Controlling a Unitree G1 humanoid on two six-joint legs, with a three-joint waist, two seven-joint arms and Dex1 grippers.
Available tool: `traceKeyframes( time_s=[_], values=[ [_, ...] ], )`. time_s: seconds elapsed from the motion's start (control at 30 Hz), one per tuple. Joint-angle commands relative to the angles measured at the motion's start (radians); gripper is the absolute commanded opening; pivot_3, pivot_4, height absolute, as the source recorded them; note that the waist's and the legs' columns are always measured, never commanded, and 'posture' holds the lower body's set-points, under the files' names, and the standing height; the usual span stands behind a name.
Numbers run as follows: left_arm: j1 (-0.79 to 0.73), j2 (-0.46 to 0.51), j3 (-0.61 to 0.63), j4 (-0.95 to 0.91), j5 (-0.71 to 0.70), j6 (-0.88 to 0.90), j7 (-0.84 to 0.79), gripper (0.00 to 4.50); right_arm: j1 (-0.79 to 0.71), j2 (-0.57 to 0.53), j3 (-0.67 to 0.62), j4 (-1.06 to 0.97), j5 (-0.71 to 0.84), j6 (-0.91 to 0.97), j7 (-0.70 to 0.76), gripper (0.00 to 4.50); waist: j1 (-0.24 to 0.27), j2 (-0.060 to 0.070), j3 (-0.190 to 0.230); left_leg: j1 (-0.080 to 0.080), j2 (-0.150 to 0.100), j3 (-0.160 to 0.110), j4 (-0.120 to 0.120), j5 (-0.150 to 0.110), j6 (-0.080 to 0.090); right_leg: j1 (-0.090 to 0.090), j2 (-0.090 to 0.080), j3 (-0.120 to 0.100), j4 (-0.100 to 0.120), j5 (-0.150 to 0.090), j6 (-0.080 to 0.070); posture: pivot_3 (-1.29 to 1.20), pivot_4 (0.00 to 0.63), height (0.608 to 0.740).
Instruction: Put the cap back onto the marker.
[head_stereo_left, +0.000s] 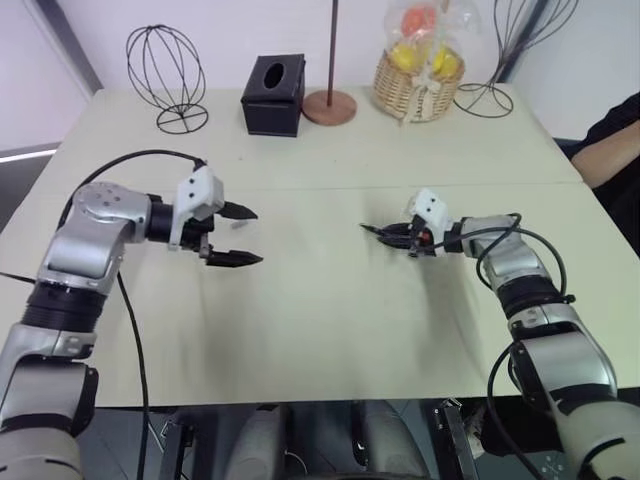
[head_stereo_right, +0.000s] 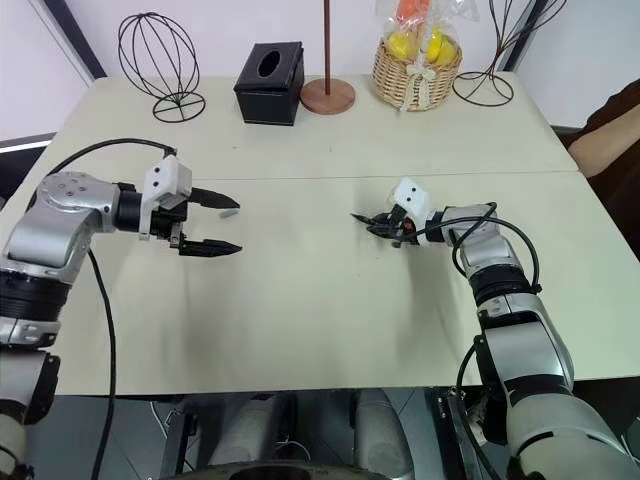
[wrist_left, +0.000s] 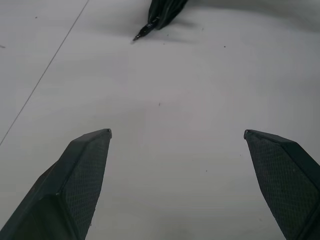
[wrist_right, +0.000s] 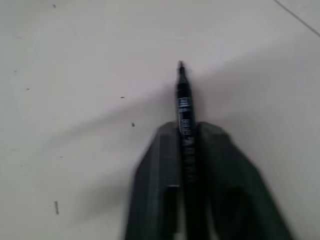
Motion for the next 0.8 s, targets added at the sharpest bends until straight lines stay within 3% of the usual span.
traceKeyframes(
  time_s=[0.03,0.37,0.6,0.8],
  values=[
    [0.008,0.014,0.039,-0.043,-0.014,0.005,0.007,4.5,0.006,-0.025,0.004,0.012,-0.022,-0.004,0.012,0.05,0.001,0.0,0.0,0.0,0.0,0.0,0.0,0.0,0.0,0.0,0.0,0.0,0.0,0.0,0.0,0.0,0.15,0.74],
    [-0.001,0.025,0.054,0.028,0.009,-0.03,0.02,4.5,0.004,-0.047,-0.018,-0.069,-0.018,0.013,-0.011,0.05,0.004,0.0,0.0,0.0,0.0,0.0,0.0,0.0,0.0,0.0,0.0,0.0,0.0,0.0,0.0,0.0,0.15,0.74],
    [-0.082,0.051,0.087,0.278,0.073,-0.164,0.057,4.5,-0.039,-0.099,-0.021,-0.379,0.012,0.2,0.021,0.05,0.001,0.0,0.0,-0.001,0.0,0.0,0.0,0.0,0.0,-0.002,0.0,0.0,0.001,0.0,0.0,0.0,0.15,0.74],
    [-0.147,0.053,0.118,0.47,0.116,-0.273,0.117,4.5,-0.017,-0.077,-0.014,-0.664,0.05,0.368,0.006,0.05,0.004,0.0,0.0,-0.001,0.0,0.0,0.0,0.0,0.0,-0.003,0.0,0.0,0.002,0.0,0.0,0.0,0.15,0.74]
  ],
)
